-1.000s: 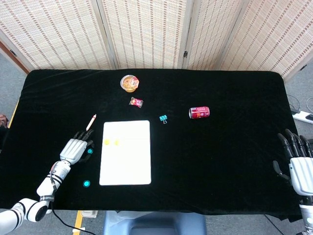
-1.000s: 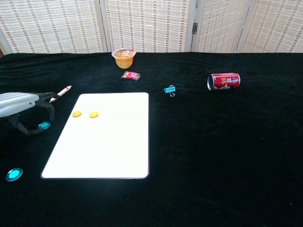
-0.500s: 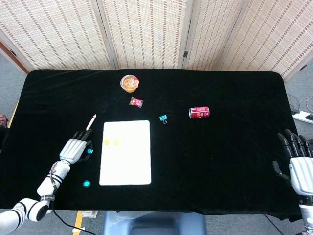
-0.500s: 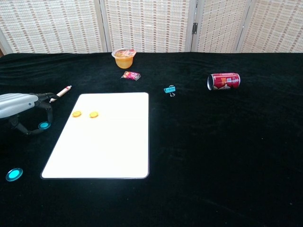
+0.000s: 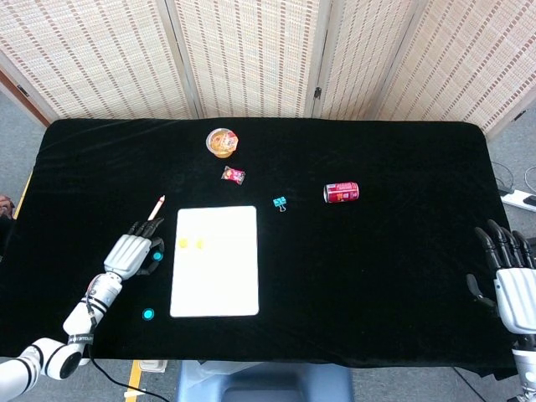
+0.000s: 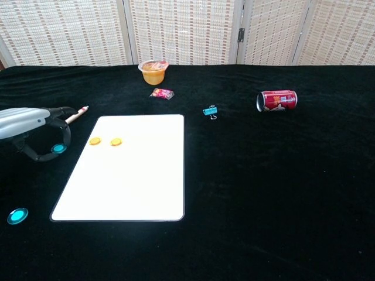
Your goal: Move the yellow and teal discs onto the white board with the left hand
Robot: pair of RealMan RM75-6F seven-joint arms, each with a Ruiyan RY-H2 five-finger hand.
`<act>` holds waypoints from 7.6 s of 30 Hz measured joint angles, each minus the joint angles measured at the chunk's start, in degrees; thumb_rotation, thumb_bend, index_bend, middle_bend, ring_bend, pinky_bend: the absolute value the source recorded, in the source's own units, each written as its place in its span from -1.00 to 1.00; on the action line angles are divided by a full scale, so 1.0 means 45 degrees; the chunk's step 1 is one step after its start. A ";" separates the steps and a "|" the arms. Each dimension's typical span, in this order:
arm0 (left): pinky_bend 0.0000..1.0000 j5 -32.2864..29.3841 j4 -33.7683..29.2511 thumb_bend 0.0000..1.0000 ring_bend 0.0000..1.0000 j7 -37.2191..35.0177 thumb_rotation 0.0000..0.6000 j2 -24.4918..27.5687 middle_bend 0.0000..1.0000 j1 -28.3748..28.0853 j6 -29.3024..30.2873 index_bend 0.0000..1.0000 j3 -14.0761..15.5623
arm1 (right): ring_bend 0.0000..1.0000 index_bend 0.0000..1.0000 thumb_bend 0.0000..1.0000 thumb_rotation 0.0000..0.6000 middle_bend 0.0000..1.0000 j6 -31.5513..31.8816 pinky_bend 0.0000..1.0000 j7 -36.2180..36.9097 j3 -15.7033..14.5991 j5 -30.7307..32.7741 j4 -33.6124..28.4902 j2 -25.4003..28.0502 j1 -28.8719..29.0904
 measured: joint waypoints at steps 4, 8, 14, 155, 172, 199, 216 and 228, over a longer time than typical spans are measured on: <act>-1.00 0.0432 -0.0874 -0.11 -1.00 0.0206 1.00 0.0285 -0.93 -0.0144 0.0214 0.02 -0.0003 | -1.00 -1.00 -0.08 1.00 -1.00 -0.0013 -1.00 0.0033 -0.0014 0.0018 0.0040 -0.0026 -0.0005; -1.00 0.0796 -0.1499 -0.11 -1.00 0.0621 1.00 0.0370 -0.93 -0.0335 0.0277 0.02 0.0056 | -1.00 -1.00 -0.08 1.00 -1.00 0.0013 -1.00 0.0085 -0.0027 0.0043 0.0083 -0.0021 -0.0043; -1.00 0.0895 -0.1763 -0.11 -1.00 0.1206 1.00 0.0210 -0.93 -0.0568 0.0001 0.02 0.0181 | -1.00 -1.00 -0.08 1.00 -1.00 0.0058 -1.00 0.0169 -0.0046 0.0059 0.0143 -0.0013 -0.0095; -1.00 0.2611 -0.3254 -0.15 -1.00 0.1118 1.00 0.1057 -0.84 -0.0337 0.0228 0.01 0.0205 | -1.00 -1.00 -0.08 1.00 -1.00 0.0188 -1.00 0.0630 -0.0189 -0.0395 0.0449 -0.0219 -0.0051; -1.00 0.0730 -0.2751 -0.15 -1.00 0.2342 1.00 -0.0157 -0.84 -0.1503 -0.1483 -0.02 -0.0305 | -1.00 -1.00 -0.08 1.00 -1.00 0.0142 -1.00 0.0636 -0.0176 -0.0267 0.0449 -0.0165 -0.0081; -1.00 0.0105 -0.2381 -0.15 -1.00 0.2710 1.00 -0.0319 -0.84 -0.1624 -0.1454 -0.05 0.0066 | -1.00 -1.00 -0.08 1.00 -1.00 0.0106 -1.00 0.0572 -0.0161 -0.0226 0.0433 -0.0196 -0.0077; -1.00 0.0078 -0.2395 -0.15 -1.00 0.2602 1.00 -0.0229 -0.88 -0.1554 -0.1293 -0.33 0.0230 | -1.00 -1.00 -0.08 1.00 -1.00 0.0162 -1.00 0.0609 -0.0164 -0.0250 0.0437 -0.0197 -0.0106; -1.00 0.0341 -0.3248 -0.15 -1.00 0.1473 1.00 0.0509 -0.89 -0.1278 -0.0356 -0.43 0.0023 | -1.00 -1.00 -0.08 1.00 -1.00 0.0308 -1.00 0.0687 -0.0118 -0.0260 0.0455 -0.0129 -0.0157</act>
